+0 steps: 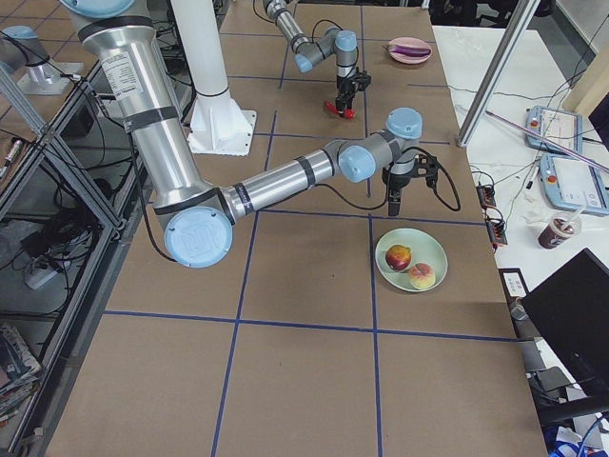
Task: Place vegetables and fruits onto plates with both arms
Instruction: 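Grasp the red chili pepper with the left gripper while the right releases the pomegranate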
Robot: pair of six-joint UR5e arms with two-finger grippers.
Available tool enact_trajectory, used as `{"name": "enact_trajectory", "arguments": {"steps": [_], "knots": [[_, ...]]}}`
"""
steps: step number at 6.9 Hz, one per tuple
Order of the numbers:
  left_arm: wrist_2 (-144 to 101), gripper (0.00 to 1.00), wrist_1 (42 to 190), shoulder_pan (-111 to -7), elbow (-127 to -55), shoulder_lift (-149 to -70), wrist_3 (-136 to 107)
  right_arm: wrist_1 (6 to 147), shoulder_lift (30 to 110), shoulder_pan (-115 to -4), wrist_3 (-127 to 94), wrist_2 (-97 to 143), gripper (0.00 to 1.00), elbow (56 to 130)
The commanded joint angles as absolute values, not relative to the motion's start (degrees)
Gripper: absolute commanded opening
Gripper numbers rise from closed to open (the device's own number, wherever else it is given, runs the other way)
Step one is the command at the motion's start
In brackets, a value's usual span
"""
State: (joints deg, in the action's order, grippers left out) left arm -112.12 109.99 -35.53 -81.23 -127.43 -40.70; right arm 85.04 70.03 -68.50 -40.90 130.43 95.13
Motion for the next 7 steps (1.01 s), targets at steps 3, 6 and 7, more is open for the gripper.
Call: {"name": "enact_trajectory", "arguments": {"steps": [3, 6, 7], "knots": [[-113.5, 0.0, 103.6, -41.6, -86.2, -126.7, -39.8, 89.7, 70.2, -68.4, -43.9, 132.5, 1.0, 100.3], [-114.8, 0.0, 103.6, -56.3, -85.2, -118.2, -45.6, 89.6, 75.3, -68.3, -46.3, 133.2, 1.0, 105.9], [-114.9, 0.0, 104.1, -62.5, -76.6, -118.7, -45.7, 89.0, 76.6, -67.4, -46.3, 133.2, 1.0, 106.3]]}}
